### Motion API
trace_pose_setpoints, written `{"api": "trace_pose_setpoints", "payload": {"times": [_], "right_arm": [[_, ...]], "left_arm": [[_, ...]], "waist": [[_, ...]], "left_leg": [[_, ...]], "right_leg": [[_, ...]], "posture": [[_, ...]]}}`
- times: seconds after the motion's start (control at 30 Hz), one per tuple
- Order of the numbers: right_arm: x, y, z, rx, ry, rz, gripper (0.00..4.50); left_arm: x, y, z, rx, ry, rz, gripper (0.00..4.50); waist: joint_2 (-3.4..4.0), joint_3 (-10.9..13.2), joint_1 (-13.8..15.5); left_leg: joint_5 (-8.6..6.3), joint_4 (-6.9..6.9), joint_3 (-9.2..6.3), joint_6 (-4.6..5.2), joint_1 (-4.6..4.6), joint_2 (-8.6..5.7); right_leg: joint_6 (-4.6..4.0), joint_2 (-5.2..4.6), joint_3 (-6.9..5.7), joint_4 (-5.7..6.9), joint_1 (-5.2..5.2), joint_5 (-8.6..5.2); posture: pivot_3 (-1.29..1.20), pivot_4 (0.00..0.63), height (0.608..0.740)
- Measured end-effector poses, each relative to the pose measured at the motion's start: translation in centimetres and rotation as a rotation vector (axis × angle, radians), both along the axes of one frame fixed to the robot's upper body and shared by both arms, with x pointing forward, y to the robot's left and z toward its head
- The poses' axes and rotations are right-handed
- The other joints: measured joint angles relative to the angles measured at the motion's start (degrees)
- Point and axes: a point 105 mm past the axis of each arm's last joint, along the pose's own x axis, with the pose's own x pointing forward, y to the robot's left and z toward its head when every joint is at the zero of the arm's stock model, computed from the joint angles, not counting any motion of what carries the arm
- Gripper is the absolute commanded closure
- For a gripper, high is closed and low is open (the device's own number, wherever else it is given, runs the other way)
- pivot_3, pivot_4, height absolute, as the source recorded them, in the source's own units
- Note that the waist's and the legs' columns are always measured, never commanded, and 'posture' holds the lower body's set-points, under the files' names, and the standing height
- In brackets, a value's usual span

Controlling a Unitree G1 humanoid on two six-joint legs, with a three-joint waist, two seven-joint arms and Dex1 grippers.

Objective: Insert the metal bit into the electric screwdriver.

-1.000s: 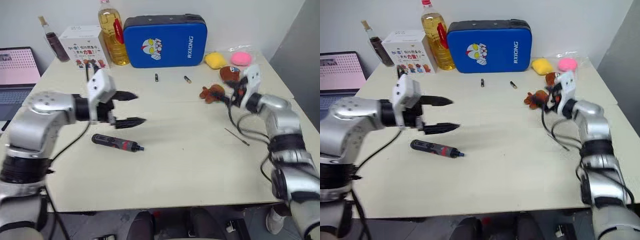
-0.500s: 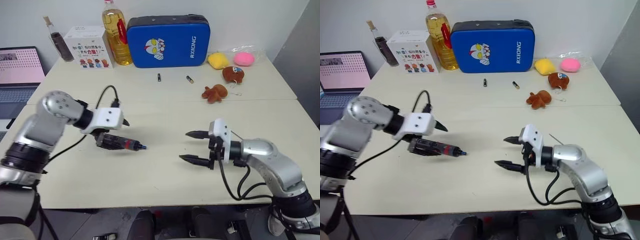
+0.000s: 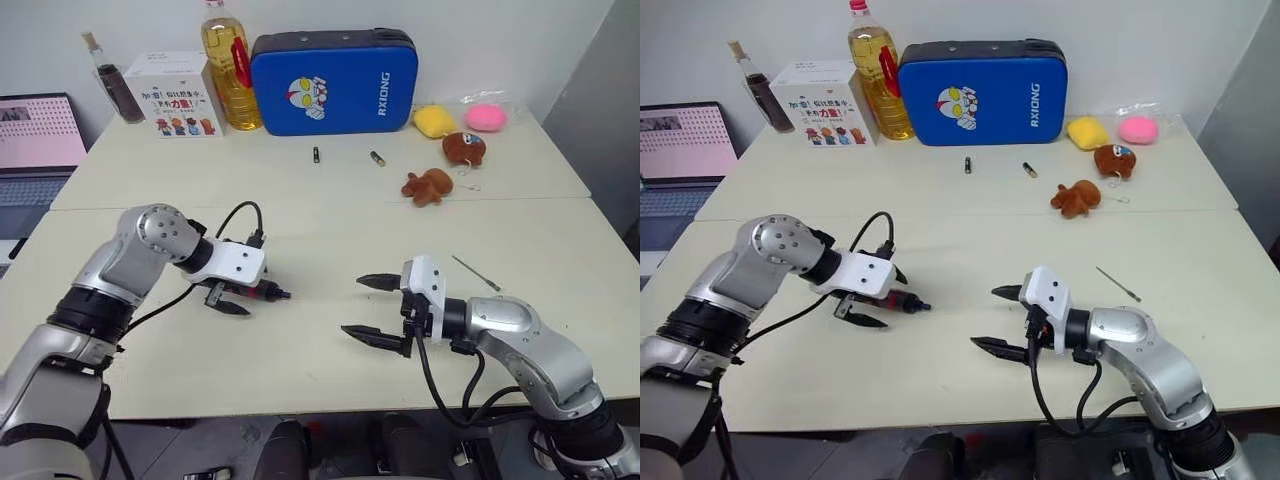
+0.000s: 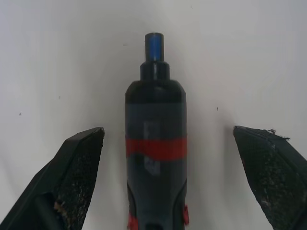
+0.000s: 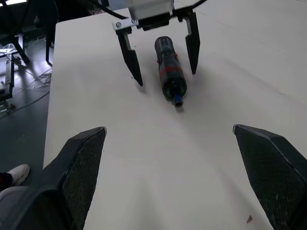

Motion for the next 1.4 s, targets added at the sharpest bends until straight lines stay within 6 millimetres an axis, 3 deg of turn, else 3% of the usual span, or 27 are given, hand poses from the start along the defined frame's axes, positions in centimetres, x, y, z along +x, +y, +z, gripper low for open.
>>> {"api": "trace_pose_setpoints", "payload": {"times": [0.23,0.27,0.43,0.7,1.0,1.07,1.17,1.23,1.3,1.4], "right_arm": [[0.2,0.0,0.1,0.002,-0.018,-0.012,0.06],[0.2,0.0,0.1,0.003,-0.018,-0.012,0.00],[0.2,0.1,0.2,0.006,-0.022,-0.013,0.00],[0.2,0.1,0.2,0.006,-0.023,-0.012,0.00],[0.7,-0.8,0.8,-0.025,-0.043,-0.025,0.00],[1.0,-1.0,1.3,-0.020,-0.046,-0.031,0.00],[1.6,-1.5,2.8,0.026,-0.053,-0.068,0.00],[2.5,-2.0,5.2,0.115,-0.079,-0.139,0.00],[2.9,-2.5,7.1,0.163,-0.121,-0.177,0.00],[3.5,-3.4,8.0,0.189,-0.137,-0.233,0.00]], "left_arm": [[0.0,-0.8,-0.5,-0.003,0.004,-0.030,0.00],[0.0,-0.8,-0.5,-0.003,0.004,-0.030,0.37],[-0.1,-0.8,-0.6,0.001,0.012,-0.041,1.09],[0.1,-0.9,-0.6,0.013,-0.018,-0.048,2.83],[0.5,-0.9,-0.5,-0.023,-0.010,-0.010,2.86],[0.7,-1.2,0.2,-0.097,0.010,0.044,2.86],[0.8,-2.9,3.0,-0.319,0.041,0.111,2.86],[1.7,-5.7,6.5,-0.662,0.042,0.206,2.86],[1.7,-7.6,9.0,-0.858,0.032,0.221,2.86],[1.8,-8.9,10.5,-1.012,0.017,0.255,2.86]], "waist": [[-0.01,0.0,-0.1],[-0.01,0.0,-0.1],[-0.01,0.0,-0.1],[-0.01,0.0,-0.2],[-0.01,0.0,-0.2],[-0.02,0.0,-0.2],[-0.04,0.0,0.0],[-0.13,0.1,0.3],[-0.19,0.1,0.3],[-0.19,0.1,0.3]], "left_leg": [[0.00,0.00,0.00,0.00,0.02,0.00],[0.00,0.00,0.00,0.00,0.02,0.00],[0.00,0.00,-0.02,0.00,0.01,0.00],[0.00,0.00,-0.01,0.00,0.03,0.01],[0.00,0.01,-0.02,0.00,0.04,0.01],[0.00,0.02,-0.03,0.00,0.02,0.01],[0.01,0.04,-0.08,-0.01,-0.05,-0.01],[0.01,0.18,-0.15,-0.01,-0.12,-0.01],[0.01,0.18,-0.10,-0.02,-0.08,-0.03],[0.01,0.11,-0.07,-0.02,-0.02,-0.02]], "right_leg": [[0.00,0.00,0.01,0.01,0.00,0.00],[0.00,0.00,0.01,0.01,0.00,0.00],[0.00,0.00,0.01,0.02,0.01,0.00],[0.00,0.00,0.01,0.02,0.01,0.00],[0.00,0.01,0.00,0.09,0.01,0.00],[0.00,0.00,0.00,0.09,0.00,0.00],[0.00,-0.05,-0.01,0.06,0.00,0.00],[0.01,-0.11,-0.07,0.11,0.00,0.01],[0.02,-0.12,-0.01,0.11,0.02,0.01],[0.01,-0.12,0.03,0.13,0.02,0.01]], "posture": [[0.00,0.150,0.740],[0.00,0.150,0.740],[0.00,0.150,0.740],[0.00,0.150,0.740],[0.00,0.150,0.740],[0.00,0.150,0.740],[0.00,0.150,0.740],[0.00,0.150,0.740],[0.00,0.150,0.740],[0.00,0.150,0.740]]}}
